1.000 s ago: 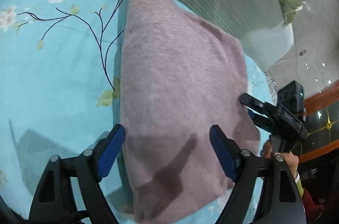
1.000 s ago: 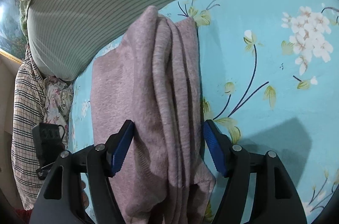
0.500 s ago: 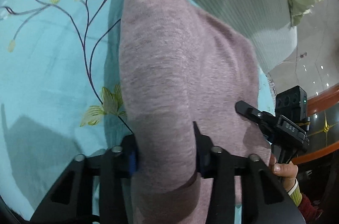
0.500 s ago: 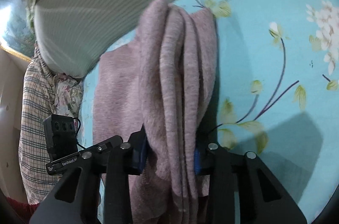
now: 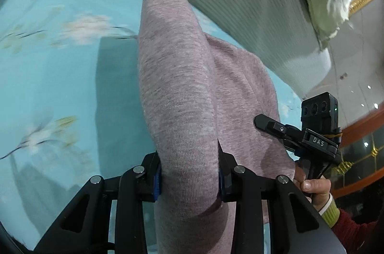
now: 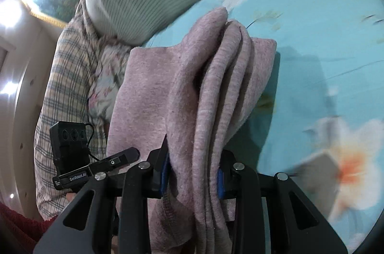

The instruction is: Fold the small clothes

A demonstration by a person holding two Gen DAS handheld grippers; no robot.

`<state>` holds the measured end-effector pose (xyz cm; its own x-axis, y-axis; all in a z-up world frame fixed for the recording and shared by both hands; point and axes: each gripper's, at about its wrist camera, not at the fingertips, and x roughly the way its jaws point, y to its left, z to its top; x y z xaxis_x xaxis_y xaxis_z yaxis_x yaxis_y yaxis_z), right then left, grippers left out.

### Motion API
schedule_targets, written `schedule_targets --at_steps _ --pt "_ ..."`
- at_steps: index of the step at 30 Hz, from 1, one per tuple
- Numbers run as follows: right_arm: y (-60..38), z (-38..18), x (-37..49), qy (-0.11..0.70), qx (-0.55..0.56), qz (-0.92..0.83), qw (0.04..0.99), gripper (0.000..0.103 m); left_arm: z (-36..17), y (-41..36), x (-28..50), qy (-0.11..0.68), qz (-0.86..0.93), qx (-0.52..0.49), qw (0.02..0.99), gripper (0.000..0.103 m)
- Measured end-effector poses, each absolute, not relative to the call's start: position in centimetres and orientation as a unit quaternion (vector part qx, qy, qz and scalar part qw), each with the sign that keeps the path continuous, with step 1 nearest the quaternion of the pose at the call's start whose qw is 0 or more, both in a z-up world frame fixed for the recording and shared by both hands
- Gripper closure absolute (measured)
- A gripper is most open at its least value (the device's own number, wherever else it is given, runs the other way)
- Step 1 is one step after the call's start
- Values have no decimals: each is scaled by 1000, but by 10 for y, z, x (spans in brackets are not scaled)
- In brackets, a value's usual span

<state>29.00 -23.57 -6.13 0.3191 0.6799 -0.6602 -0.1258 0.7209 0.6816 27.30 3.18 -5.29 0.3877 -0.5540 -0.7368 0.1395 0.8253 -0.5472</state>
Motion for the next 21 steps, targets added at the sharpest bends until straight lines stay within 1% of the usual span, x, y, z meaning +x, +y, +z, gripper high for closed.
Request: schedule_targets --at_steps 5,8,9,10,11,12,13,15,17,20,21 --pt "-207 -85 296 543 251 264 757 71 -62 70 260 510 -178 -214 814 68" --pt "-213 -100 296 559 245 241 754 68 -83 74 260 526 -158 -212 808 64" --pt "-214 -104 295 563 247 235 753 64 -94 76 261 537 -148 -217 802 58" --pt "-216 -107 295 566 248 230 752 57 -100 79 262 539 -144 -228 798 51" --pt "-219 -108 294 569 247 222 752 51 -102 82 262 539 -141 -236 796 47" --pt "-221 -107 293 573 242 210 754 40 -102 78 263 541 -137 -241 794 42" --pt "-224 -105 293 575 237 201 757 36 -101 75 264 542 -132 -243 793 38" --pt "-232 -91 287 564 223 185 773 36 -98 78 261 542 -114 -237 798 32" --pt "-240 -70 280 541 206 175 796 36 -94 98 255 538 -108 -233 803 32" --pt "-234 -35 277 494 185 189 828 37 -79 102 246 521 -100 -231 815 32" --pt "-230 -29 278 486 181 201 831 39 -72 104 242 512 -99 -233 821 33"
